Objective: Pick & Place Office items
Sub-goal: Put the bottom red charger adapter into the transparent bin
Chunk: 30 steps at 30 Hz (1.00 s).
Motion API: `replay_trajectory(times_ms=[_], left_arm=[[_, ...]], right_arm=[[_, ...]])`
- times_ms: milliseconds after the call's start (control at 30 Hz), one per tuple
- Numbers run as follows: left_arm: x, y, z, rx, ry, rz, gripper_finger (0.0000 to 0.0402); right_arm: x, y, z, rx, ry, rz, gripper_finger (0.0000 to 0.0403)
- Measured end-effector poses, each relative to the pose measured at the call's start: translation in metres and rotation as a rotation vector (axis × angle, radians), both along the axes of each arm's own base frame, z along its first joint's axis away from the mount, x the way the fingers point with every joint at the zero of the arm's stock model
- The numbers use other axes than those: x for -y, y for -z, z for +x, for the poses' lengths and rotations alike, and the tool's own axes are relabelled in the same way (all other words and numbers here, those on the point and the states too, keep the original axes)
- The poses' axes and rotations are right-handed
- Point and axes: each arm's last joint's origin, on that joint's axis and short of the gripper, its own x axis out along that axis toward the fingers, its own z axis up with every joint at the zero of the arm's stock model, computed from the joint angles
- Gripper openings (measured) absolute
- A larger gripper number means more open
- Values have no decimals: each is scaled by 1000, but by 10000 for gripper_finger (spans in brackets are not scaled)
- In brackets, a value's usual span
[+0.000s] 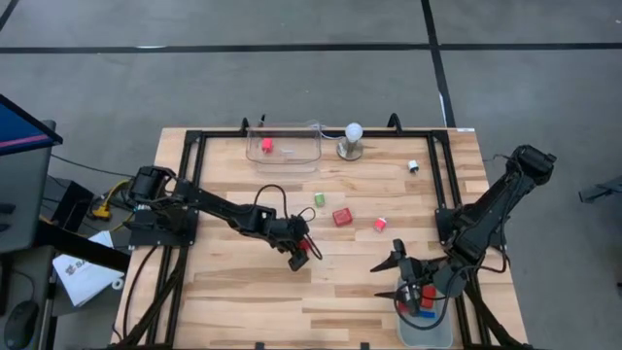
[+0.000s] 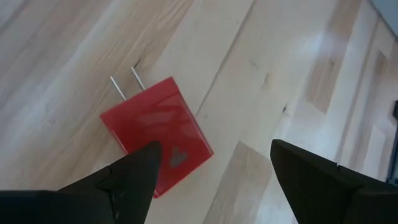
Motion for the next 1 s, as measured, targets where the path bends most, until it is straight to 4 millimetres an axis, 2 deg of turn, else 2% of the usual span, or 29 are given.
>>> replay_trajectory(times_ms=[133,300,733,1000], left_arm=[[-3,7,7,16,10,-16,301],[-12,12,5,-31,9,5,301],[-47,-1,-26,-265,-70,275,301],[-43,-14,-29,-206,-54,320,301]], right_arm=[[0,0,0,-1,2,1,279],[0,0,0,-1,0,1,279],[0,0,0,-1,3,10,279],[0,0,0,-2,3,13,279]])
